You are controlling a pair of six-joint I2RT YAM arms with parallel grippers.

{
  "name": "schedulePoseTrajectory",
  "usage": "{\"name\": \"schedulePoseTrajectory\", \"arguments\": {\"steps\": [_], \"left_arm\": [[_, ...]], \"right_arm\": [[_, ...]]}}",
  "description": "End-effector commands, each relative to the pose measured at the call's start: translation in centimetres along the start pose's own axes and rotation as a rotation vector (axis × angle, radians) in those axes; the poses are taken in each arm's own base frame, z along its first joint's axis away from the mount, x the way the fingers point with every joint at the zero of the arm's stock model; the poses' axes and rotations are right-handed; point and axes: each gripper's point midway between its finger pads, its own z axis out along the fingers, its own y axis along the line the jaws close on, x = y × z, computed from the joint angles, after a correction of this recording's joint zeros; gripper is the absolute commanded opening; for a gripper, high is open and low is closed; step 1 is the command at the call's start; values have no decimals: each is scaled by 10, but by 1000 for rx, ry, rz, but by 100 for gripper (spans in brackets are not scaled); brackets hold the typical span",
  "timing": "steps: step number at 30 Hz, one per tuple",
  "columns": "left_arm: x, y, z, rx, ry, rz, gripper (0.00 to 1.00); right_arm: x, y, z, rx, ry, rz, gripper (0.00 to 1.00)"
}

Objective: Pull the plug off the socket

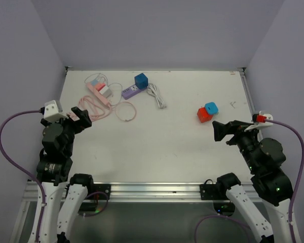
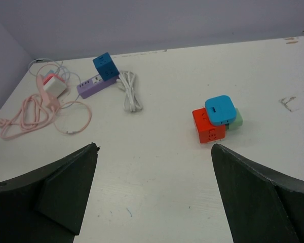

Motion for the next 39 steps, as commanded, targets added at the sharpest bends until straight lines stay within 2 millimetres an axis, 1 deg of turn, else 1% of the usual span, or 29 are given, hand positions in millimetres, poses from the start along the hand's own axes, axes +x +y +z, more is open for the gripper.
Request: {"name": "schedulePoseTrajectory", "arguments": {"steps": [1,5,11,14,17,19,20,23,24,25,26,27,28,29,30,31,32,33,34,35,36,37,39], "left_arm": [[1,0,4,-1,-1,-19,100],[6,-2,6,7,17,-20,100],[21,-7,13,35,70,2,100],[29,-7,17,40,97,9,99],[39,-9,22,49,136,12,100],[49,-13,26,68,174,20,99],[56,-17,27,99,203,27,100],[78,-22,31,137,275,33,100],[83,-22,32,140,293,32,100],[84,-22,34,141,290,32,100],[93,-27,33,174,317,29,99],[97,-27,34,181,329,28,100],[99,-30,35,195,331,26,100],[102,-31,36,201,340,26,100],[106,-31,38,201,355,29,100],[108,-32,39,210,364,34,100],[110,-31,40,208,371,39,100],[114,-31,41,209,384,42,100],[114,-31,42,214,384,53,100],[116,-31,43,215,387,56,100],[117,-31,44,216,389,58,100],[117,-32,45,222,385,62,100],[121,-31,46,226,395,69,100]], "right_arm": [[1,4,3,-16,12,16,99],[10,4,9,-12,34,31,99],[19,8,19,-28,68,46,99],[31,1,26,22,116,61,99],[46,-16,35,139,156,119,99],[52,-17,41,146,174,113,99],[57,-18,47,151,185,111,99],[70,-29,60,237,214,134,99],[72,-35,62,277,219,142,99],[73,-43,64,333,213,161,99],[81,-48,70,376,238,162,99],[85,-53,73,414,249,174,99],[86,-60,76,472,248,197,99],[89,-61,80,495,261,202,99],[101,-64,89,526,312,190,99],[99,-63,95,539,318,205,99],[103,-65,99,569,329,210,99],[117,-70,108,615,382,202,99],[115,-69,114,641,381,231,99],[117,-74,118,688,381,231,99],[119,-75,122,715,387,246,99],[126,-77,129,763,406,278,99],[128,-80,136,817,395,304,99]]}}
